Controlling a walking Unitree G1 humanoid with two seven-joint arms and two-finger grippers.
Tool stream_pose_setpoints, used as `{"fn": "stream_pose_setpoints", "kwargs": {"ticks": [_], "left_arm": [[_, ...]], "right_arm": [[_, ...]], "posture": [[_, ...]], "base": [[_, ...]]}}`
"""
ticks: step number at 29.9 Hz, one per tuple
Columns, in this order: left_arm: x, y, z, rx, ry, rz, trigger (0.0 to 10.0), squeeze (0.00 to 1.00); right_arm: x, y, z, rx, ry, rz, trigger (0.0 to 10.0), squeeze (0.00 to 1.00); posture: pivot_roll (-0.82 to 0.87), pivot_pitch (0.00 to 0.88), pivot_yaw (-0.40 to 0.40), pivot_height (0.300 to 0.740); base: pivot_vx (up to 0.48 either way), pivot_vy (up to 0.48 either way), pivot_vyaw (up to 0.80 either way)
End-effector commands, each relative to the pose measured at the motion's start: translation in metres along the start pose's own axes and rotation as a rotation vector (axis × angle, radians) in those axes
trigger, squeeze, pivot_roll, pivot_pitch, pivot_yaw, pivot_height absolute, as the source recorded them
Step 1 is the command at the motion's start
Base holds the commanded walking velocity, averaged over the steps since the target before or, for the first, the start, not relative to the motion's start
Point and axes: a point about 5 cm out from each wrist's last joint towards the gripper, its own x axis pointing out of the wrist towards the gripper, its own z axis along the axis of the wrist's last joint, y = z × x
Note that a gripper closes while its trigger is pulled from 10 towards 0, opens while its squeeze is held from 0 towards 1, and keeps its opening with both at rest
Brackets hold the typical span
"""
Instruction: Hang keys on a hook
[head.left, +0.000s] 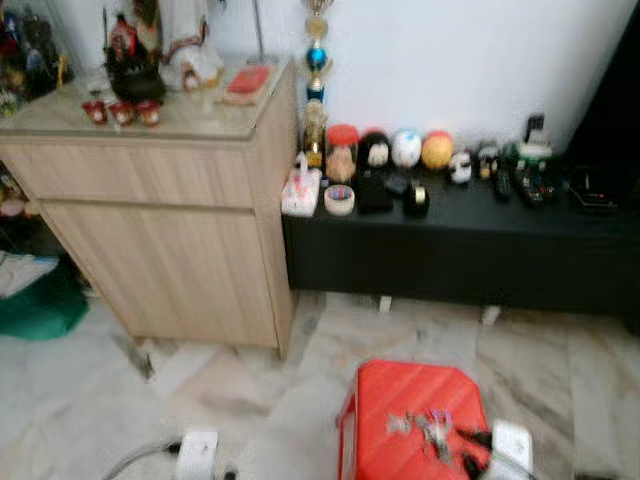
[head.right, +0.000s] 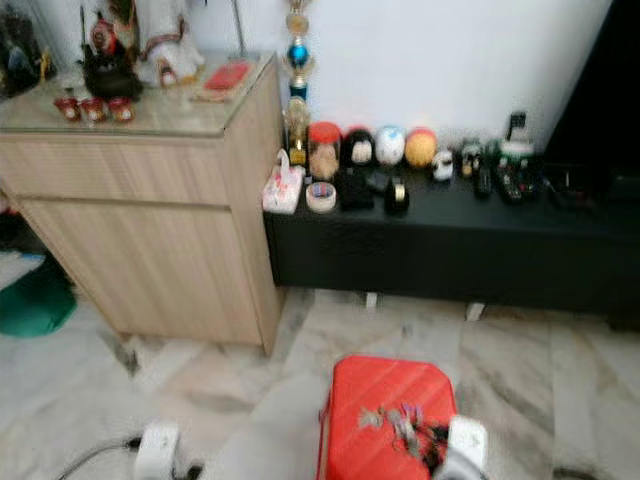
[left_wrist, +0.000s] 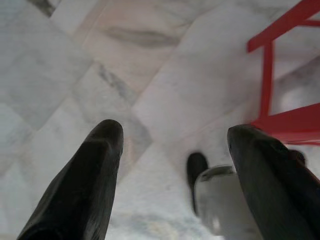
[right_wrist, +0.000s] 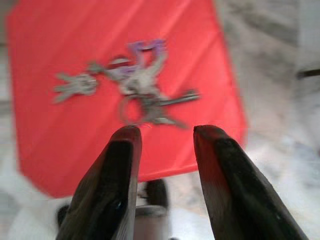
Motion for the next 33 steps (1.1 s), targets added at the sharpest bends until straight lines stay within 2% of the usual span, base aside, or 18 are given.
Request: {"fn": "stream_pose_setpoints", "kwargs": {"ticks": [1,6,8,9,12,13,15,16,17,18,20,23,27,33], "left_arm": [[-0.001,-0.003,-0.003,0.001,0.008,-0.003,10.0,0.00],[0.000,0.000,0.004,-0.001,-0.037,0.008,10.0,0.00],[0.003,0.006,0.025,-0.091,-0.143,0.032,10.0,0.00],[0.003,0.007,0.028,-0.103,-0.158,0.033,10.0,0.00],[0.003,0.010,0.052,-0.101,-0.284,0.022,10.0,0.00],[0.003,0.010,0.061,-0.102,-0.331,0.016,10.0,0.00],[-0.001,0.010,0.086,-0.114,-0.471,0.006,10.0,0.00],[-0.002,0.009,0.090,-0.117,-0.494,0.003,10.0,0.00],[-0.004,0.007,0.095,-0.103,-0.534,-0.007,10.0,0.00],[-0.007,0.004,0.101,-0.089,-0.586,-0.018,10.0,0.00],[-0.011,0.001,0.106,-0.098,-0.637,-0.024,10.0,0.00],[-0.015,-0.002,0.107,-0.060,-0.671,-0.040,10.0,0.00],[-0.025,-0.001,0.105,-0.087,-0.730,-0.024,10.0,0.00],[-0.028,-0.006,0.113,-0.093,-0.754,-0.042,10.0,0.00]], "right_arm": [[-0.001,-0.010,0.000,0.009,-0.007,-0.027,10.0,0.00],[-0.001,-0.009,0.002,0.023,-0.036,-0.021,10.0,0.00],[-0.002,-0.008,0.006,0.032,-0.093,0.001,10.0,0.00],[-0.002,-0.008,0.007,0.032,-0.102,0.006,10.0,0.00],[-0.003,-0.006,0.012,0.025,-0.164,0.044,10.0,0.00],[-0.004,-0.006,0.015,-0.004,-0.188,0.053,10.0,0.00],[-0.005,-0.007,0.020,-0.044,-0.249,0.048,10.0,0.00],[-0.006,-0.007,0.021,-0.041,-0.257,0.049,10.0,0.00],[-0.004,0.002,0.045,-0.044,-0.355,0.069,10.0,0.00],[-0.005,0.015,0.079,-0.054,-0.493,0.101,10.0,0.00],[-0.008,0.021,0.095,-0.072,-0.571,0.125,10.0,0.00],[-0.010,0.020,0.098,-0.092,-0.596,0.130,10.0,0.00],[-0.019,0.025,0.111,-0.111,-0.704,0.165,10.0,0.00],[-0.026,0.034,0.116,-0.149,-0.763,0.201,10.0,0.00]], "posture": [[0.01,0.013,0.013,0.740],[0.01,0.013,0.017,0.740],[0.01,0.019,0.018,0.740],[0.01,0.019,0.018,0.740],[0.01,0.029,0.014,0.740],[0.00,0.031,0.014,0.740],[0.00,0.033,0.012,0.740],[0.00,0.033,0.012,0.740],[-0.01,0.033,0.013,0.740],[-0.01,0.035,0.013,0.740],[-0.01,0.034,0.009,0.740],[-0.01,0.032,0.013,0.740],[-0.02,0.026,0.023,0.740],[-0.04,0.013,0.030,0.740]], "base": [[0.000,0.000,0.00],[0.000,0.000,0.00],[0.000,0.000,0.00],[0.000,0.000,0.00],[0.000,0.000,0.00],[0.000,0.000,0.00],[0.000,0.000,0.00],[0.000,0.000,0.00],[0.000,0.000,0.00],[0.000,0.000,0.00],[0.000,0.000,0.00],[0.000,0.000,0.00],[0.000,0.000,0.00],[0.000,0.000,0.00]]}}
